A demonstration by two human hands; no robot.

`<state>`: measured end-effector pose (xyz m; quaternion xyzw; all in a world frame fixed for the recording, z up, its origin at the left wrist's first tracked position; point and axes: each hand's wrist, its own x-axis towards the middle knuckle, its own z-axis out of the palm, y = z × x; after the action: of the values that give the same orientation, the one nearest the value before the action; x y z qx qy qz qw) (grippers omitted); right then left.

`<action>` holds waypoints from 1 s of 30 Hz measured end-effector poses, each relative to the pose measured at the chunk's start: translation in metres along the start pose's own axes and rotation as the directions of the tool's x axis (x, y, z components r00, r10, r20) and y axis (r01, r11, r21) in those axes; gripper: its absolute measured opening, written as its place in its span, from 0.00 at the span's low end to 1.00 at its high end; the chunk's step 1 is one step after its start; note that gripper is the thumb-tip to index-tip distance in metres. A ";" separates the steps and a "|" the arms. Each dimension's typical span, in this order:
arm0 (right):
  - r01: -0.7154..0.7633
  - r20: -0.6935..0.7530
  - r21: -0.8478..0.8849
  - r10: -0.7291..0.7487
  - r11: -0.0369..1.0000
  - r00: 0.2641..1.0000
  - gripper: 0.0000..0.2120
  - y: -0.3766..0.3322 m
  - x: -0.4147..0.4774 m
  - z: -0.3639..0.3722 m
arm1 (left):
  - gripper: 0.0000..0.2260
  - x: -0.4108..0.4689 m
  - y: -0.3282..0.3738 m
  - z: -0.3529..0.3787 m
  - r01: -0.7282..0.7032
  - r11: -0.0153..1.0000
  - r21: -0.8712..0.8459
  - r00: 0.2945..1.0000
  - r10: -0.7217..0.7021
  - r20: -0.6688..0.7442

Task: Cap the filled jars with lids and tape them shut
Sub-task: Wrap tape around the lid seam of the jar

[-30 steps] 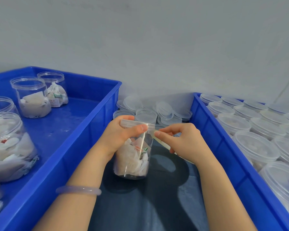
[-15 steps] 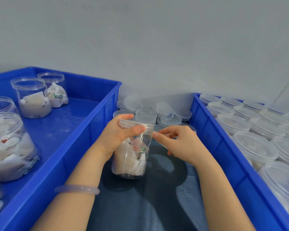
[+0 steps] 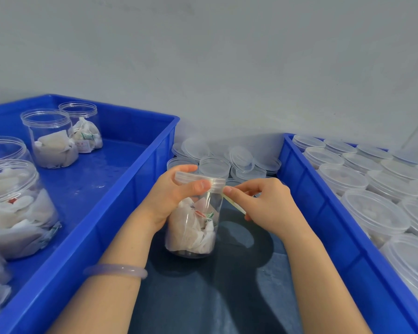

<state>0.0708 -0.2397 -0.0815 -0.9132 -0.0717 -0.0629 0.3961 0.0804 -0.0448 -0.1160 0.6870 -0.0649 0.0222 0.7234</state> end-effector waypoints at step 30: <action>0.110 0.170 -0.162 -0.082 0.981 0.982 0.29 -0.006 -0.004 0.001 | 0.26 -0.004 0.016 0.025 -0.133 0.960 0.247 0.989 0.144 -0.028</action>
<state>0.0655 -0.2358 -0.0785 -0.9414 -0.1422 -0.0130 0.3057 0.0728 -0.0681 -0.0991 0.7640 -0.0928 0.0962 0.6313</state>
